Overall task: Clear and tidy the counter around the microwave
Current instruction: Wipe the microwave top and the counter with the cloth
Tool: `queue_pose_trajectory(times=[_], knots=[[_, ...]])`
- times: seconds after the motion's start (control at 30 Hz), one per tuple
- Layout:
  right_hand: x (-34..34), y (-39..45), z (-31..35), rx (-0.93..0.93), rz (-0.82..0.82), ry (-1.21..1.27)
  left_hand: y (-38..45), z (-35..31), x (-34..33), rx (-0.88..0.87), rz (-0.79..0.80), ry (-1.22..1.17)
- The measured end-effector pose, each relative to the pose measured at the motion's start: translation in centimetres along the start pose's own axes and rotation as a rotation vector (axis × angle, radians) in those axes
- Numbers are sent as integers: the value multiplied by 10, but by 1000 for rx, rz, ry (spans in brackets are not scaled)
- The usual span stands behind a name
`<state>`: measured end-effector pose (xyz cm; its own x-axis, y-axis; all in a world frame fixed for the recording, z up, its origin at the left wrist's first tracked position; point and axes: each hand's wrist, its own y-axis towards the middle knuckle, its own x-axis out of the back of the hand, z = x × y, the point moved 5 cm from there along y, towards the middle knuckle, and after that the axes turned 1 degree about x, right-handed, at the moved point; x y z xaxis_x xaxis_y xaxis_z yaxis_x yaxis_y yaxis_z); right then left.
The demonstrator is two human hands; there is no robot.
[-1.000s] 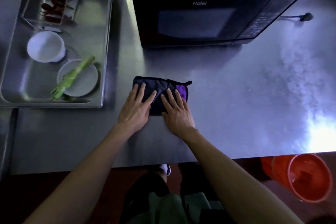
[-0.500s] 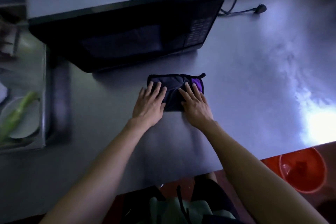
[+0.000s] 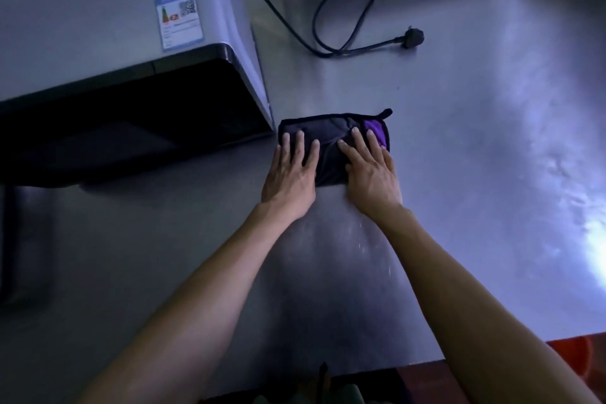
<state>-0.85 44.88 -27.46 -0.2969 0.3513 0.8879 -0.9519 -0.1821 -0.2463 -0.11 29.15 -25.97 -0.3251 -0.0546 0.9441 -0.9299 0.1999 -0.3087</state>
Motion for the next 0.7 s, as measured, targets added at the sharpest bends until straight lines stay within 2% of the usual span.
queue_pose_trajectory(times=[0.4,0.57,0.7], knots=[[25,84,-19,83,0,8,71,-14,19,166,-1,-8],[26,78,-19,109,10,-23,59,-14,18,130,-35,-19],[16,39,-17,115,26,-49,23,-18,6,107,-40,-31]])
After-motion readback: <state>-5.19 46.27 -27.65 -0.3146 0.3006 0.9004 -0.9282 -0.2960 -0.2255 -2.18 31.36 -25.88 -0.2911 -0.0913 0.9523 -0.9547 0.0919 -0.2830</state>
